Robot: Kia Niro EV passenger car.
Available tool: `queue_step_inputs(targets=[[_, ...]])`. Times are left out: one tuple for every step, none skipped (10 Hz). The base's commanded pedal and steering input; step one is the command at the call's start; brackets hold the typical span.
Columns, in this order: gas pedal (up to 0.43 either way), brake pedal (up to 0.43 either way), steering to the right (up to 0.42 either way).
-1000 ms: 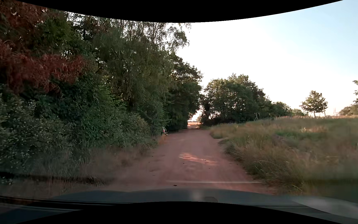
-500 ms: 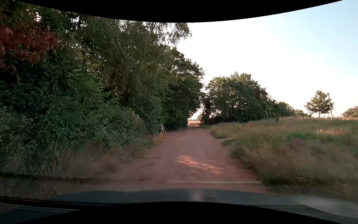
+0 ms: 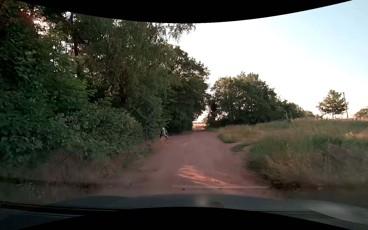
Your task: Follow the waypoints while adhering to traffic rules and regulations
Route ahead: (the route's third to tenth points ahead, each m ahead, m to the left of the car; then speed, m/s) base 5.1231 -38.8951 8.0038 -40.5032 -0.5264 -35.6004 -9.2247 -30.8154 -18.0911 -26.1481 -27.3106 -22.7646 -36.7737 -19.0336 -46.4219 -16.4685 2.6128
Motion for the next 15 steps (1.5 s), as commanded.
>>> queue_step_inputs(targets=[[0.028, 0.000, 0.001], [0.028, 0.000, 0.001], [0.028, 0.000, 0.001], [0.028, 0.000, 0.001], [0.028, 0.000, 0.001], [0.028, 0.000, 0.001], [0.028, 0.000, 0.001], [0.028, 0.000, 0.001], [0.028, 0.000, 0.002], [0.020, 0.000, 0.008], [0.020, 0.000, 0.016], [0.020, 0.000, 0.024], [0.020, 0.000, 0.039], [0.020, 0.000, 0.057], [0.020, 0.000, 0.073]])
